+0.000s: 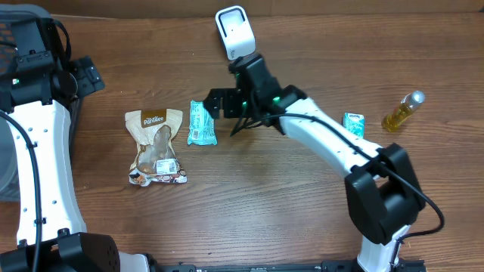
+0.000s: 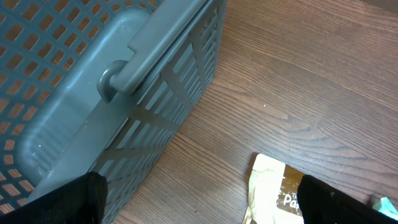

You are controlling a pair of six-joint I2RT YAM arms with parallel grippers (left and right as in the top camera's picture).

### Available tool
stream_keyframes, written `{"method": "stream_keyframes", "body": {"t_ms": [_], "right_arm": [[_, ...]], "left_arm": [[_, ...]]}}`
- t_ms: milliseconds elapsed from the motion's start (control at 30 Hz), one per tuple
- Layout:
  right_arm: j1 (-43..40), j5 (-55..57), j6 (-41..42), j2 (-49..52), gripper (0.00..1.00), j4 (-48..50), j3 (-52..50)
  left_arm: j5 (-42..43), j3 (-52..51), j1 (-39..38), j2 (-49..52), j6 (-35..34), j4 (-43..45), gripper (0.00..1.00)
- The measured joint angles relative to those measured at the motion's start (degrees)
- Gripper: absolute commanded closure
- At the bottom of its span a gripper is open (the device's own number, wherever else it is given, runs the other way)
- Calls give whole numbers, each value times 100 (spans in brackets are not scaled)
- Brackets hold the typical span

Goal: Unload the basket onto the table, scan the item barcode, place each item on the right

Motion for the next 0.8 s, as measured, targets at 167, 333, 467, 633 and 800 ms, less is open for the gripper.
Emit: {"method": "stream_keyframes", "body": {"t_ms": [167, 333, 467, 633, 800], "right_arm": [[140, 208, 262, 442, 12, 363, 0], [140, 264, 350, 855, 42, 616, -4], [151, 247, 407, 925, 47, 859, -9], [243, 249, 407, 1110, 51, 1134, -9], [315, 247, 407, 1405, 68, 1187, -9]], "left_arm": [[0, 0, 0, 0, 0, 0, 1], [0, 0, 0, 0, 0, -2, 0], [0, 0, 0, 0, 0, 0, 1], [0, 0, 0, 0, 0, 0, 1], [0, 0, 0, 0, 0, 0, 0]]}}
